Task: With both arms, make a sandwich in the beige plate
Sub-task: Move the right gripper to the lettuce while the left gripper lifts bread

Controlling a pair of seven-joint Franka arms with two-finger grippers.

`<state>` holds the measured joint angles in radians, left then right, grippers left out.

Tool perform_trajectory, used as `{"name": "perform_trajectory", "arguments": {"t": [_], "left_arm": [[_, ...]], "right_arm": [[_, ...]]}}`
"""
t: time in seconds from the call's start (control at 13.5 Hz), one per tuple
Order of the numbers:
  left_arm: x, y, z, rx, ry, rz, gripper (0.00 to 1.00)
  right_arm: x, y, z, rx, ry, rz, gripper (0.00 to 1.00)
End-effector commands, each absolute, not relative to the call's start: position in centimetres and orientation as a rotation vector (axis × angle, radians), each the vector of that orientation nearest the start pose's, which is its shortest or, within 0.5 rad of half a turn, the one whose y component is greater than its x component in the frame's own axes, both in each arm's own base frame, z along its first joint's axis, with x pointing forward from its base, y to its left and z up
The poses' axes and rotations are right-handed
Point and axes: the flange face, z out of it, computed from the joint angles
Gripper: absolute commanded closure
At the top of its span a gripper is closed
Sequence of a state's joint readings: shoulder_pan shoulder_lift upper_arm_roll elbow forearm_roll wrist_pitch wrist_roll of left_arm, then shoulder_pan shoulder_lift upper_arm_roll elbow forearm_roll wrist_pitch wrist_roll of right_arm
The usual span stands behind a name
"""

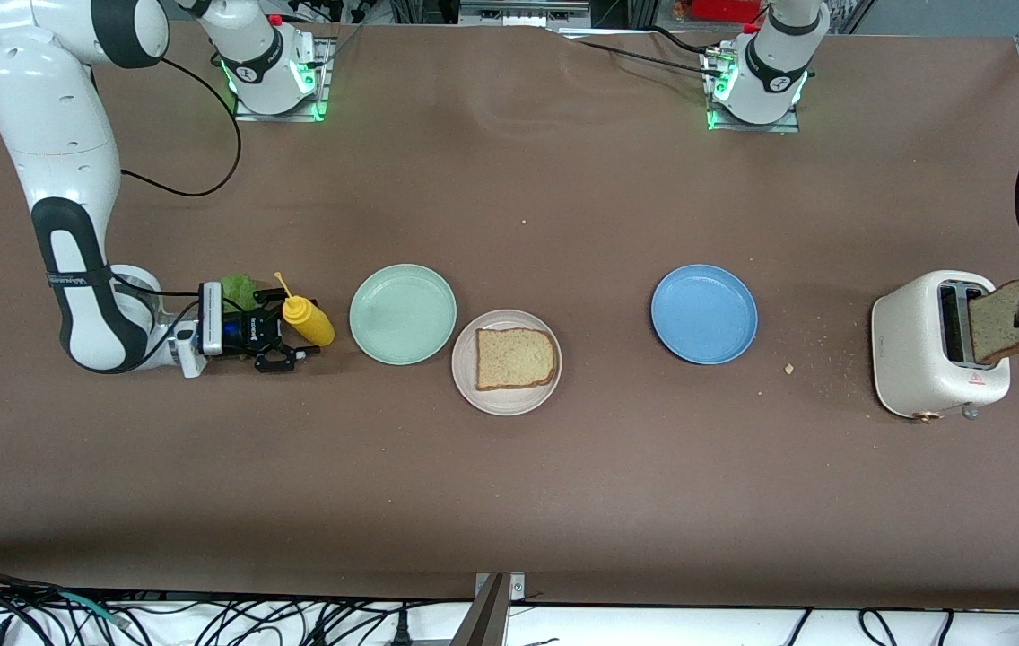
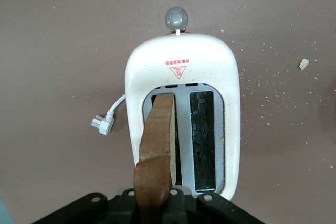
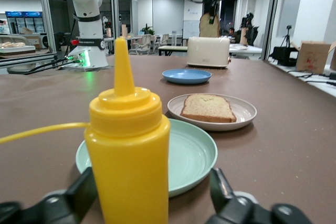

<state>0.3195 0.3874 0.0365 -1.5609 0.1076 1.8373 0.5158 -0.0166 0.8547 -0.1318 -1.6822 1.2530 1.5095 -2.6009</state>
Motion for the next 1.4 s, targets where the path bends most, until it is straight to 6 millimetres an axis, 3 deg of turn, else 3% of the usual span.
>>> {"name": "perform_trajectory", "arguments": {"t": [0.0,0.3,0.67,0.81,1.11,1.33], "left_arm": [[62.4,23.3,44.5,-3.022,0.334,0.198,1.0],[63.6,20.8,48.3,-3.006,0.378,0.178,1.0],[64.5,16.4,48.6,-3.063,0.443,0.172,1.0],[64.5,15.6,48.8,-3.136,0.436,0.16,1.0],[65.3,12.2,49.1,-3.184,0.484,0.13,1.0],[65.5,11.0,49.0,-3.286,0.456,0.097,1.0]], "right_arm": [[61.6,-0.1,14.4,-1.251,-1.523,-0.874,0.0],[62.3,-2.8,17.7,-1.33,-1.57,-0.739,0.01],[62.6,-5.4,22.9,-1.557,-1.528,-0.505,0.01],[63.1,-6.4,24.5,-1.688,-1.499,-0.432,0.01],[64.3,-6.2,27.5,-1.961,-1.414,-0.261,0.01],[65.0,-3.9,30.0,-2.179,-1.342,-0.093,0.01]]}}
